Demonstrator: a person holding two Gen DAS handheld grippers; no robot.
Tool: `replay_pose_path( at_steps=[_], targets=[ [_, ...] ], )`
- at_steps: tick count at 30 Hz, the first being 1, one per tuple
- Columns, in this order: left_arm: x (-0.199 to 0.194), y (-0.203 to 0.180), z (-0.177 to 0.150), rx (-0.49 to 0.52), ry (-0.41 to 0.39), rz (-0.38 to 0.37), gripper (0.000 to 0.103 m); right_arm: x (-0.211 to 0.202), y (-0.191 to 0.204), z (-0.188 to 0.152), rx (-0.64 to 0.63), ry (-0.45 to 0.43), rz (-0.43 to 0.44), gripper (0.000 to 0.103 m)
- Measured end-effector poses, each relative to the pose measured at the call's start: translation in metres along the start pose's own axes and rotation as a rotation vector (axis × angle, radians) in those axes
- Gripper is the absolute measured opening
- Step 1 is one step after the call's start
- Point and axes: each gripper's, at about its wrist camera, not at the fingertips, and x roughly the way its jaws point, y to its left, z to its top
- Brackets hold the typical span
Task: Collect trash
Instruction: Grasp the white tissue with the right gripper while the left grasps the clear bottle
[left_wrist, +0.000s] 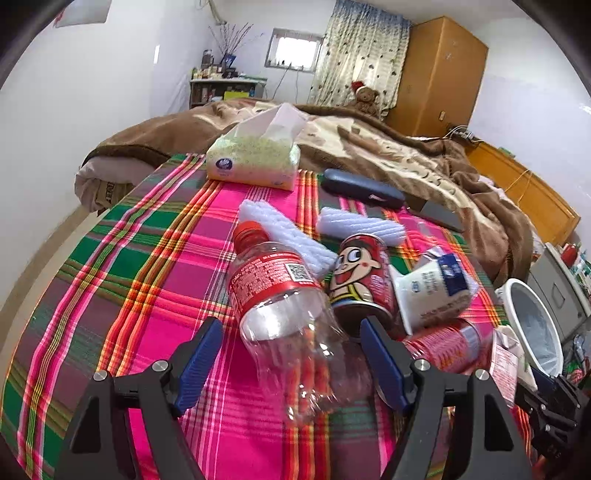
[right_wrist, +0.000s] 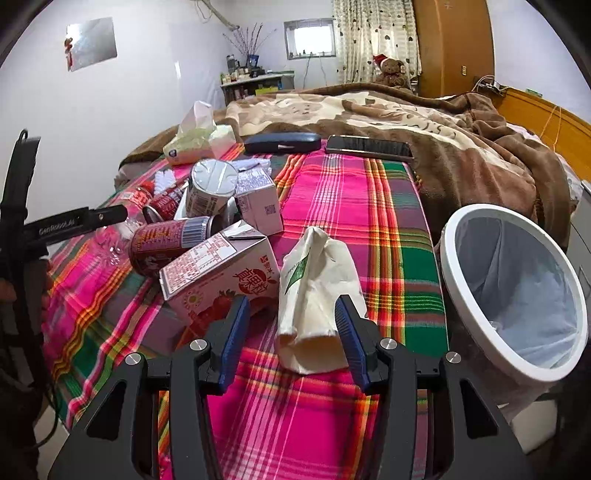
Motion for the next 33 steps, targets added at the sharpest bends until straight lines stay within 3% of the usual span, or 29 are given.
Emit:
replay_pose_path(
  at_steps=[7, 15, 17, 23, 27, 33],
  targets=[
    [0.022, -0.001, 0.007, -0.01, 0.051, -0.004, 0.076, 0.013, -0.003, 0.006, 0.016, 0.056, -0.016, 0.049],
    [0.033, 0.0, 0.011, -0.025, 0.062, 0.009, 0.076, 0.014, -0.006, 0.009, 0.038, 0.059, -0.017, 0.049],
    [0.036, 0.0, 0.012, -0.029, 0.072, 0.014, 0.076, 0.013, -0.006, 0.008, 0.043, 0.056, -0.013, 0.039],
    [0.036, 0.002, 0.012, -0.044, 0.068, 0.018, 0.071, 0.015, -0.005, 0.009, 0.048, 0.059, -0.006, 0.024],
    [0.034, 0.005, 0.012, -0.055, 0.065, 0.016, 0.064, 0.015, -0.006, 0.01, 0.048, 0.058, -0.003, 0.019],
    [0.028, 0.006, 0.009, -0.055, 0.061, 0.022, 0.064, 0.014, -0.008, 0.011, 0.063, 0.044, 0.002, 0.014]
  ],
)
